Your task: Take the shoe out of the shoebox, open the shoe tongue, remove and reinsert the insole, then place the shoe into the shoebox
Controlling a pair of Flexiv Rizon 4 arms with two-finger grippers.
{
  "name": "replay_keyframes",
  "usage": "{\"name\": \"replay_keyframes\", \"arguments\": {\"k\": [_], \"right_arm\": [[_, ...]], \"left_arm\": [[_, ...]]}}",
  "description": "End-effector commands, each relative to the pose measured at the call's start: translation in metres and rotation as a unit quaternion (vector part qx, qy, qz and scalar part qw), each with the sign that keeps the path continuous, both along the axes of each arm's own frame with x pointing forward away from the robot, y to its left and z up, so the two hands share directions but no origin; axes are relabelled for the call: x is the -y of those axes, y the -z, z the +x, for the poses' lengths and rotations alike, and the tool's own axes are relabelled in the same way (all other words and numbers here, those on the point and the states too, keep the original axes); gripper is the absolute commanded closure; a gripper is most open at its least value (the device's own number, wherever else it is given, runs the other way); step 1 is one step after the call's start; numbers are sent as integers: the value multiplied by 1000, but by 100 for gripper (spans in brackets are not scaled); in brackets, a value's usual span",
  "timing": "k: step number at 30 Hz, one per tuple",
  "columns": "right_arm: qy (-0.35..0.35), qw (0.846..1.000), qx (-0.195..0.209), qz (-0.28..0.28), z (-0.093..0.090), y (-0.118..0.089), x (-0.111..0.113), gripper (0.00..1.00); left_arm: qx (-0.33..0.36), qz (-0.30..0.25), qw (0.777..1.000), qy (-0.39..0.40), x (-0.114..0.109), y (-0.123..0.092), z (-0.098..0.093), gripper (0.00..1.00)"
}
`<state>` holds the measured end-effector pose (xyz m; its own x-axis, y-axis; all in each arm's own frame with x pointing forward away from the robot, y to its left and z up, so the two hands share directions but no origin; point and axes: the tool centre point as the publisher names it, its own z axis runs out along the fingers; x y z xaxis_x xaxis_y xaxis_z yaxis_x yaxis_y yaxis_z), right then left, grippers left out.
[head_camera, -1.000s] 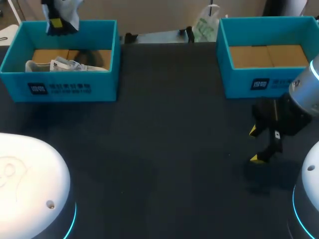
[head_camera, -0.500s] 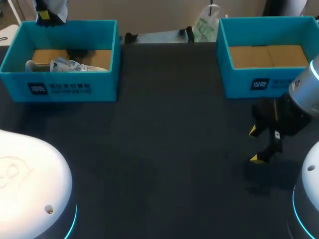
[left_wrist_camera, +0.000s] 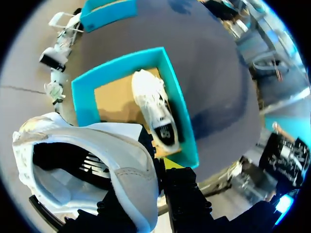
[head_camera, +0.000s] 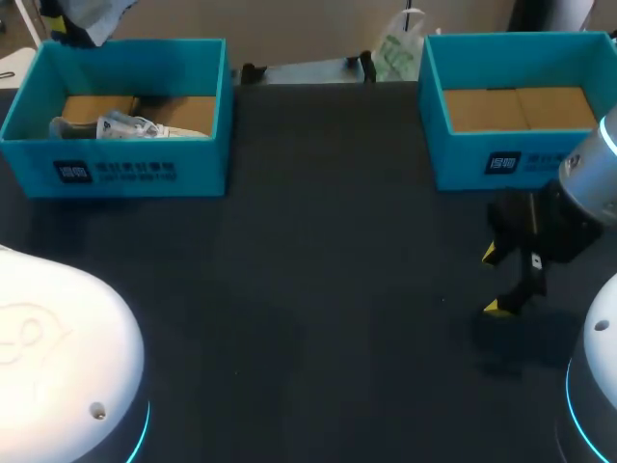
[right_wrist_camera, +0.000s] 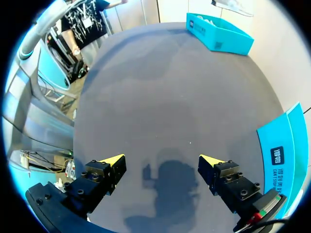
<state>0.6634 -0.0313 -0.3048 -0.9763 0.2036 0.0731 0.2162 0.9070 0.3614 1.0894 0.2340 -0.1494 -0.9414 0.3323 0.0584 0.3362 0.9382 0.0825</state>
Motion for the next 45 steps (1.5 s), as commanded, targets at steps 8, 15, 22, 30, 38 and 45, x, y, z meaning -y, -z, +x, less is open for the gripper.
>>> {"name": "replay_keyframes", "arguments": {"k": [8, 15, 22, 30, 38, 45], "right_arm": [[0, 1000, 1, -1, -1, 0, 0, 0], [0, 1000, 1, -1, -1, 0, 0, 0], [0, 1000, 1, -1, -1, 0, 0, 0], [0, 1000, 1, -1, -1, 0, 0, 0], [0, 1000, 1, -1, -1, 0, 0, 0], [0, 1000, 1, -1, -1, 0, 0, 0]], "left_arm": [[11, 22, 999, 42, -3, -1, -3, 100], [16, 4, 979, 204, -7, 6, -4, 100], [6, 14, 908, 419, -28, 16, 2, 100], [6, 14, 908, 419, -28, 16, 2, 100], [1, 13, 897, 443, -29, 18, 9, 100], [-1, 33, 884, 465, -42, 26, 29, 100]]}}
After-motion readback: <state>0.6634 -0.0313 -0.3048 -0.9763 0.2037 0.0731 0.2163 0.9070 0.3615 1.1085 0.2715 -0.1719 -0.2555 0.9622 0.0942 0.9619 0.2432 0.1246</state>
